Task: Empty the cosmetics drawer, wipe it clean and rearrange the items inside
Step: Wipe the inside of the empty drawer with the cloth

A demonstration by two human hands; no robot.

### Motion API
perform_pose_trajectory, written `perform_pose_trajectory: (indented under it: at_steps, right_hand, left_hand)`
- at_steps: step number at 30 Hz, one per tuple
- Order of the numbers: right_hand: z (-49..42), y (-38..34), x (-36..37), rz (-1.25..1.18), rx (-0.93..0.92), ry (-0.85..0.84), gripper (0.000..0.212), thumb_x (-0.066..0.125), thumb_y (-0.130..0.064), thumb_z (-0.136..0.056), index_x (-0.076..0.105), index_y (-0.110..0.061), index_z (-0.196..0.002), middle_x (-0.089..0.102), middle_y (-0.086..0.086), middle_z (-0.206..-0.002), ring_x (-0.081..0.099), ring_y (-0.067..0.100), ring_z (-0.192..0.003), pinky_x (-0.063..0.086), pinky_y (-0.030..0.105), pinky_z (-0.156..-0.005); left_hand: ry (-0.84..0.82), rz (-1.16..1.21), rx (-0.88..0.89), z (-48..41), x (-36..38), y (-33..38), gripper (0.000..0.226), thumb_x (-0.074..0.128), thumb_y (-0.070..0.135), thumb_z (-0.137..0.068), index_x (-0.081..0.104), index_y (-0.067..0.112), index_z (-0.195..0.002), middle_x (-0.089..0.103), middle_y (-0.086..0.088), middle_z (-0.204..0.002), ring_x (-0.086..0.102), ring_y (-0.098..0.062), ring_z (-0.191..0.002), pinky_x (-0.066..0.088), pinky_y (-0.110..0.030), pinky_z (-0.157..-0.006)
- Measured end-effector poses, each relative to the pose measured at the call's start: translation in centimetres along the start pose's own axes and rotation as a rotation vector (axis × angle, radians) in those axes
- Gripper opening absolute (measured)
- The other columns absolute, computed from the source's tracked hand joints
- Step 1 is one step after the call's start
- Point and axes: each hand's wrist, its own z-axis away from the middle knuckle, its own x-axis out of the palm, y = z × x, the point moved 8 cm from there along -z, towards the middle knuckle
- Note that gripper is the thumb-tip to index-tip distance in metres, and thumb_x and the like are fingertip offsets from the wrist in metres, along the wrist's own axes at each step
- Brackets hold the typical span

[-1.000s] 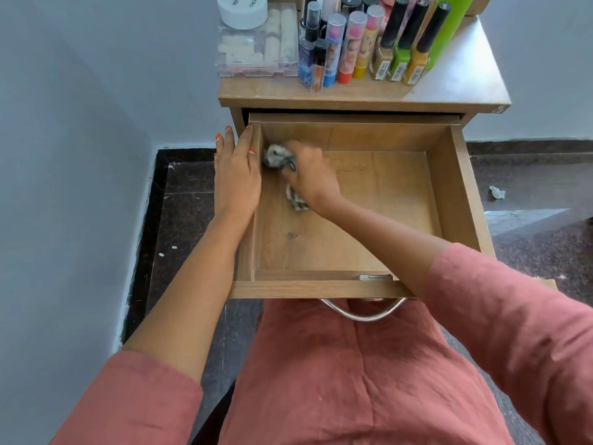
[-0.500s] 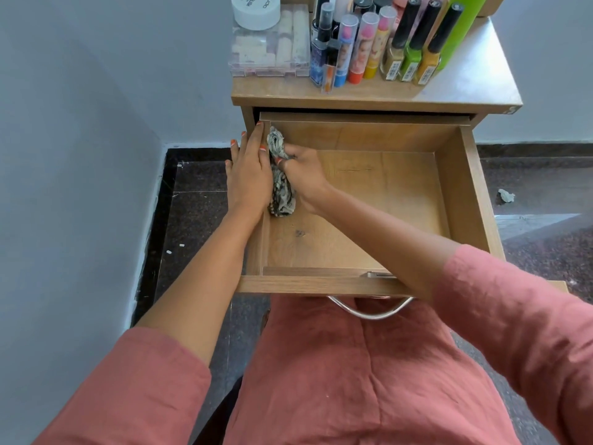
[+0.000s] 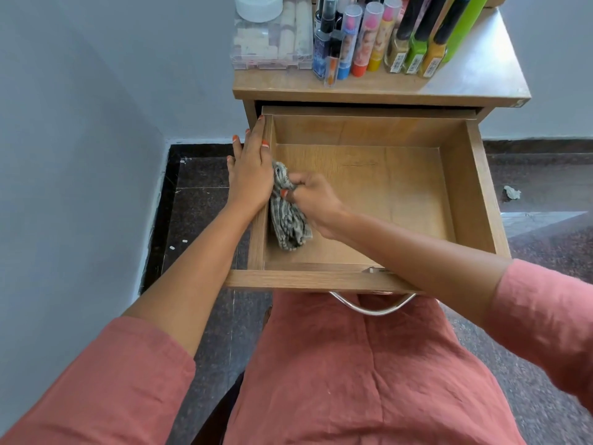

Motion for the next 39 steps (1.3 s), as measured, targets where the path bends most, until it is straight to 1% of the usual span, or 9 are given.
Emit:
perform_pose_trajectory:
  at_steps: [5, 9, 13, 17, 21, 26, 30, 36, 39]
  right_hand:
    - [-3.7, -2.5, -1.2, -0.001, -0.034, 0.056, 0.029, 0.039, 0.008, -0.09, 0.057, -0.006, -0.072, 0.057, 0.006, -0.071, 0.055, 0.013, -0.064, 0.047, 0.024, -0.06]
    - [-5.3, -3.2, -1.9, 0.086, -0.083, 0.116, 0.016, 0.045, 0.009, -0.087, 0.06, 0.011, -0.082, 0.057, 0.012, -0.073, 0.055, 0.019, -0.068, 0.045, 0.027, -0.062]
    - [-4.0, -3.0, -1.5, 0.106, -0.109, 0.059, 0.027, 0.05, 0.005, -0.088, 0.056, -0.01, -0.066, 0.057, 0.001, -0.067, 0.054, 0.006, -0.061, 0.047, 0.014, -0.054]
    - [-1.8, -1.3, -0.5, 0.112, -0.05, -0.015, 0.021, 0.05, 0.005, -0.088, 0.059, -0.005, -0.072, 0.059, 0.007, -0.074, 0.059, 0.016, -0.07, 0.053, 0.029, -0.069]
    - [1.0, 0.0, 0.4, 0.146, 0.018, -0.094, 0.032, 0.051, 0.006, -0.088, 0.053, -0.011, -0.061, 0.052, 0.0, -0.061, 0.051, 0.006, -0.054, 0.046, 0.015, -0.049]
    - [1.9, 1.9, 1.5, 0.211, 0.081, -0.092, 0.044, 0.049, 0.013, -0.084, 0.036, -0.013, -0.051, 0.032, 0.001, -0.055, 0.035, 0.013, -0.049, 0.033, 0.028, -0.053]
    - [1.7, 2.1, 1.7, 0.266, 0.111, -0.083, 0.049, 0.05, 0.011, -0.085, 0.025, -0.02, -0.056, 0.027, -0.006, -0.06, 0.032, 0.005, -0.048, 0.03, 0.01, -0.037]
    - [0.3, 2.5, 1.0, 0.247, 0.143, 0.019, 0.048, 0.052, 0.005, -0.086, 0.025, -0.024, -0.059, 0.042, -0.006, -0.072, 0.04, 0.004, -0.054, 0.036, 0.011, -0.042]
    - [0.5, 2.3, 1.1, 0.245, 0.154, -0.032, 0.049, 0.054, 0.004, -0.086, 0.024, -0.023, -0.058, 0.026, -0.009, -0.063, 0.031, 0.003, -0.052, 0.03, 0.008, -0.037]
  left_hand:
    - [0.002, 0.001, -0.004, -0.1, 0.1, -0.3, 0.046, 0.017, 0.022, -0.101, 0.016, 0.031, -0.146, 0.01, -0.005, -0.157, -0.007, -0.022, -0.145, -0.007, -0.042, -0.116]
    - [-0.008, 0.006, 0.004, -0.2, 0.2, -0.4, 0.046, 0.016, 0.022, -0.101, 0.015, 0.03, -0.146, 0.01, -0.005, -0.157, -0.007, -0.022, -0.145, -0.008, -0.043, -0.116]
    - [-0.007, 0.019, 0.002, -0.3, 0.3, -0.5, 0.046, 0.017, 0.022, -0.101, 0.016, 0.031, -0.146, 0.01, -0.005, -0.157, -0.008, -0.021, -0.145, -0.008, -0.042, -0.116]
    - [0.003, 0.018, 0.006, -0.2, 0.3, -0.4, 0.046, 0.017, 0.02, -0.101, 0.017, 0.031, -0.145, 0.01, -0.004, -0.157, -0.008, -0.02, -0.145, -0.008, -0.042, -0.116]
    - [0.026, 0.0, 0.021, -0.2, 0.1, -0.3, 0.046, 0.018, 0.02, -0.101, 0.017, 0.03, -0.146, 0.011, -0.004, -0.157, -0.007, -0.021, -0.145, -0.008, -0.042, -0.116]
    - [0.042, -0.026, 0.027, -0.2, 0.0, -0.2, 0.046, 0.017, 0.019, -0.101, 0.018, 0.029, -0.145, 0.012, -0.004, -0.156, -0.006, -0.022, -0.145, -0.007, -0.043, -0.116]
    - [0.046, -0.028, 0.026, -0.2, 0.0, -0.3, 0.046, 0.017, 0.02, -0.101, 0.018, 0.029, -0.146, 0.011, -0.005, -0.156, -0.006, -0.022, -0.145, -0.007, -0.043, -0.117]
    - [0.05, -0.031, 0.034, 0.0, 0.0, -0.2, 0.046, 0.018, 0.018, -0.101, 0.018, 0.027, -0.146, 0.012, -0.006, -0.156, -0.005, -0.023, -0.145, -0.006, -0.043, -0.116]
    - [0.065, -0.064, 0.041, -0.1, -0.2, -0.1, 0.045, 0.019, 0.018, -0.101, 0.019, 0.026, -0.145, 0.014, -0.006, -0.156, -0.004, -0.024, -0.145, -0.005, -0.045, -0.116]
